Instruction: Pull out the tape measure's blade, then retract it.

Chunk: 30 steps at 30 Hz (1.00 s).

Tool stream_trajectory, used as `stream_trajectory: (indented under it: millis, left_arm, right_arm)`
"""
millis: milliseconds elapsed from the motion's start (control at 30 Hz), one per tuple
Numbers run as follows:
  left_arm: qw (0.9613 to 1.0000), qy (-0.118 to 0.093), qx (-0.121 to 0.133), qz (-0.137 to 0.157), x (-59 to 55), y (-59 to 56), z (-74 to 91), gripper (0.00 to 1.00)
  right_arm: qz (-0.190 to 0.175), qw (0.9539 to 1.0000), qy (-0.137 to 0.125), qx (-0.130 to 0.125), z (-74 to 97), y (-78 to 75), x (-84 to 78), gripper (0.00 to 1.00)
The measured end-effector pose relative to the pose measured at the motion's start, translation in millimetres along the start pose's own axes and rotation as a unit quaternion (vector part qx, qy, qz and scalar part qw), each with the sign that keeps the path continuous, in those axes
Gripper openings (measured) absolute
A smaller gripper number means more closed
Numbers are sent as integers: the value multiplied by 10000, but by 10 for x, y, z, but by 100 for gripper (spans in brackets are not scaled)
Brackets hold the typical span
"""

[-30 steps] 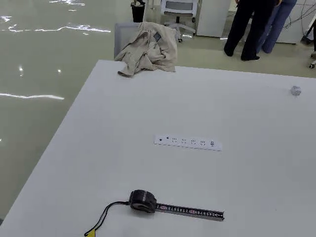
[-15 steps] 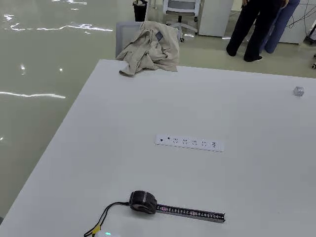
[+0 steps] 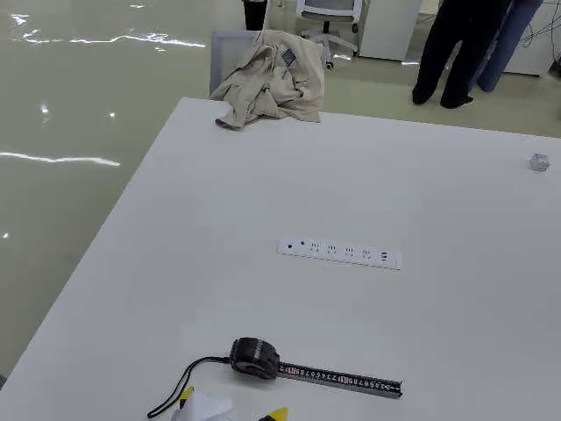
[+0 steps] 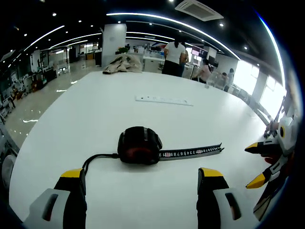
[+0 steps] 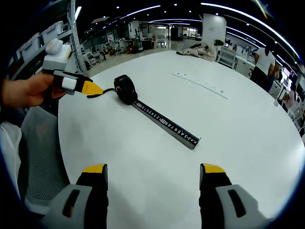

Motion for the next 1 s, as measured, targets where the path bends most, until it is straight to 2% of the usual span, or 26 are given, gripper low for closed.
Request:
stream_trajectory:
  millis: [367, 700, 1000]
  left_arm:
    - [9999, 93, 73, 38, 32, -4, -222, 94]
    - [9996, 197, 129, 181, 9, -28, -395, 93]
    - [9994, 204, 165, 233, 11, -46, -468, 92]
  right_arm:
    - [389, 9989, 223, 114, -129, -221, -22, 80]
    - [631, 9969, 409, 226, -251, -387, -42, 79]
    - [901, 9940, 494, 365, -329, -436, -33, 77]
Point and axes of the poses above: the centre of the closed fingertips' face, and the gripper's own axes: z roughly backward along the fingers, y roughly to its left, x roughly out of its top, the point moved 5 cm from there along z, roughly backward along the fingers, and after that the axes turned 4 degrees about z, right-handed, at the moved point
